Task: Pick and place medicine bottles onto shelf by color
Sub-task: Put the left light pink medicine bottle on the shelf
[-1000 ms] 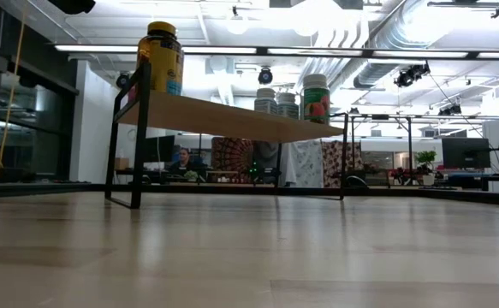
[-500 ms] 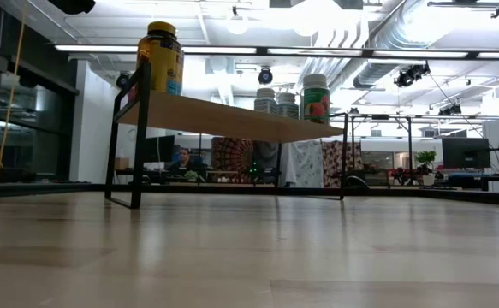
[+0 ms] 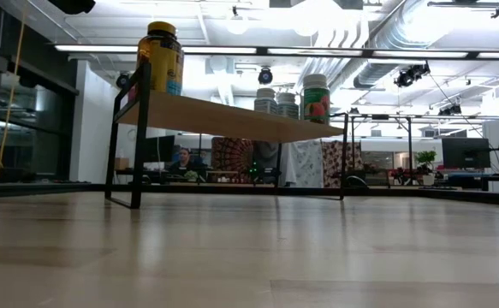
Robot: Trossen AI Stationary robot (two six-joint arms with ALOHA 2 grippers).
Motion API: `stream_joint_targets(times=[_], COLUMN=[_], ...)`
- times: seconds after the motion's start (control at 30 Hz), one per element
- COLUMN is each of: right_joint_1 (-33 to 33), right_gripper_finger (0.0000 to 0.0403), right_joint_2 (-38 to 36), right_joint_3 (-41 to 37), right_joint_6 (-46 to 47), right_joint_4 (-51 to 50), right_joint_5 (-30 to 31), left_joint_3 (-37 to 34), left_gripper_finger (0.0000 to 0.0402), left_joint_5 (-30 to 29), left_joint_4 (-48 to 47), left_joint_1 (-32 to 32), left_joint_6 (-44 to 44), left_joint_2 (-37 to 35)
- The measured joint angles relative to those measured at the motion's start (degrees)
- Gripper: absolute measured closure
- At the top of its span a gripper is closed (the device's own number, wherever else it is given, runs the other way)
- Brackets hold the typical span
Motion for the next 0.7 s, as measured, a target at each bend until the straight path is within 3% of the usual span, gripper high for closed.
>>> stream_joint_targets(times=[0.43,0.7], right_joint_1=[-1.0,-1.0], right_gripper_finger=[0.0250,0.0282], right_joint_2=[0.0,0.0], right_joint_3=[0.0,0.0], right_joint_6=[0.0,0.5], right_joint_4=[-0.1,0.0], right_joint_5=[-0.3,-0.3], left_joint_3=[0.0,0.0], left_gripper_finger=[0.0300,0.0299], left_joint_5=[0.0,0.2], left_joint_4=[0.0,0.1], left_joint_1=[0.0,0.0], left_joint_6=[0.0,0.0], left_joint_2=[0.0,0.0])
